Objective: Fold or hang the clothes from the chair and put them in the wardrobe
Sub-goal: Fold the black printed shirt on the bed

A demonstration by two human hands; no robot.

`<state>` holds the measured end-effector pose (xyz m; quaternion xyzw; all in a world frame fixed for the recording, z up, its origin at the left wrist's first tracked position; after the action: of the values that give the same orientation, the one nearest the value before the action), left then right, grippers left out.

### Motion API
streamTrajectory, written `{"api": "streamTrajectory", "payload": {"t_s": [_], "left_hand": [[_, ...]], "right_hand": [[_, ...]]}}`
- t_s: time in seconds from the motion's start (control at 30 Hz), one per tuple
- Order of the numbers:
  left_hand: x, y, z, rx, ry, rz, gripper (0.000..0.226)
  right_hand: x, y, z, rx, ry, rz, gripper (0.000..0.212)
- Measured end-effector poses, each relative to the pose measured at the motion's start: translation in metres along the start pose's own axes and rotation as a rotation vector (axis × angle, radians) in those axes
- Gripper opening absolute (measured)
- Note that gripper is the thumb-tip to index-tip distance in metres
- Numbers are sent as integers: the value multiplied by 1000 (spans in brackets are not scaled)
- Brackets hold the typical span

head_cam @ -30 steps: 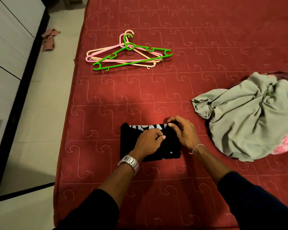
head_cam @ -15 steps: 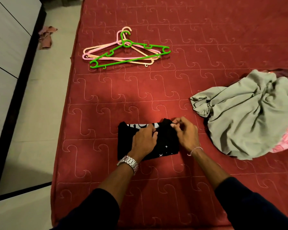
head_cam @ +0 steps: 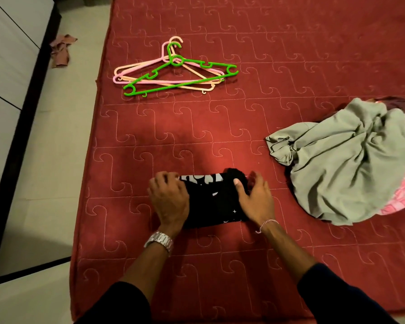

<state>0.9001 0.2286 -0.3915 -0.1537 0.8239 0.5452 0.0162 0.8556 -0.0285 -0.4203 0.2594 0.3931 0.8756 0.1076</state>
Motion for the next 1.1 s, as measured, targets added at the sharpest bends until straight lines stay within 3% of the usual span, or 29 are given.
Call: {"api": "streamTrajectory", "payload": {"t_s": [0.07, 0.13, 0.3, 0.43, 0.5, 0.6, 0.87, 1.1], "left_hand": [[1, 0, 34, 60, 248, 59, 30], [9, -12, 50, 113, 429, 232, 34], [9, -25, 41, 169, 523, 523, 45], [12, -28, 43, 600, 789, 656, 38], [13, -20, 43, 774, 815, 676, 31], [13, 7, 49, 887, 755, 612, 22], [21, 112, 66, 723, 567, 296, 47], [73, 235, 112, 524, 660, 23, 36]], "right_hand": [[0, -3, -9, -104, -102, -8, 66], [-4, -9, -11, -171, -165, 12, 61], [-11, -18, 6, -250, -175, 78, 39], [0, -17, 25, -370, -98, 75, 30], [7, -14, 38, -383, -58, 75, 28], [16, -7, 64, -427, 25, 108, 23], [58, 14, 131, -362, 252, 154, 27], [148, 15, 202, -327, 403, 237, 44]]}}
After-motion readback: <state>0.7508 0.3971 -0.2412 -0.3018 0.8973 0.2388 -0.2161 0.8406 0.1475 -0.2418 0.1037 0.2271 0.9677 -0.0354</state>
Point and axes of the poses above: each hand's wrist, its own x-axis away from the middle knuckle, its own y-axis out of the back of the hand, z = x × y, the point moved 7 cm from there along -x, towards the middle knuckle, and after that the axes turned 2 degrees about y, right-handed, at the moved point
